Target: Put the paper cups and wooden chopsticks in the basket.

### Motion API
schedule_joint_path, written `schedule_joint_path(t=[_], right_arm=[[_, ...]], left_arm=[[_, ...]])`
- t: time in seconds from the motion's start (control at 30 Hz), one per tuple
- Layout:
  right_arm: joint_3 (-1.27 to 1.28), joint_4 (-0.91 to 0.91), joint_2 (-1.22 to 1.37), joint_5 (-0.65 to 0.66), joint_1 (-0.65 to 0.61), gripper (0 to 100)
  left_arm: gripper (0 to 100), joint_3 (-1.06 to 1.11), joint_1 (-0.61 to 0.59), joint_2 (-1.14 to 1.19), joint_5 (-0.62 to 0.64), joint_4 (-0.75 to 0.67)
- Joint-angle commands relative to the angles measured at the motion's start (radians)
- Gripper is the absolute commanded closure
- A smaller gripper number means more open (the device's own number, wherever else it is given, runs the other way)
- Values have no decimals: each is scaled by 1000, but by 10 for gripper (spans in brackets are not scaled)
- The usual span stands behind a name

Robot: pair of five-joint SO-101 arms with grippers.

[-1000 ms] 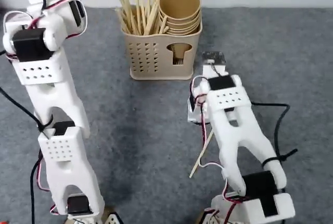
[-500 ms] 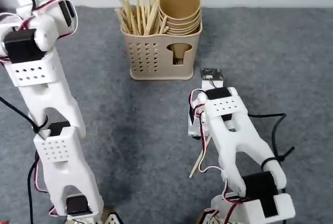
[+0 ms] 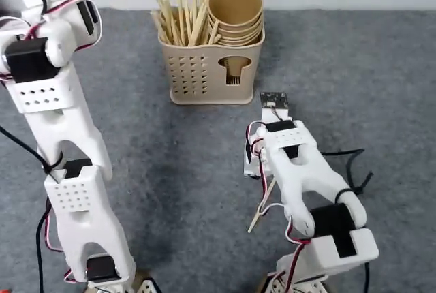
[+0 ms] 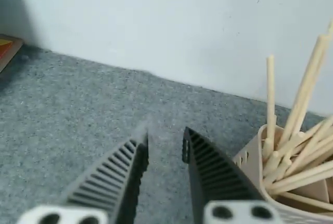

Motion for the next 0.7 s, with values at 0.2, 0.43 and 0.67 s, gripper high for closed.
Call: schedule_joint_path(t=[0.2,0.43,0.67], right_arm=[[-5,-74,35,0,44,954],[-9,-48,-35,2,35,990],[-11,130,-314,51,-53,991]], left_arm=[[895,-67,-8,-11,-9,21],[895,-67,-8,-11,-9,21],[895,-67,-8,-11,-9,21]])
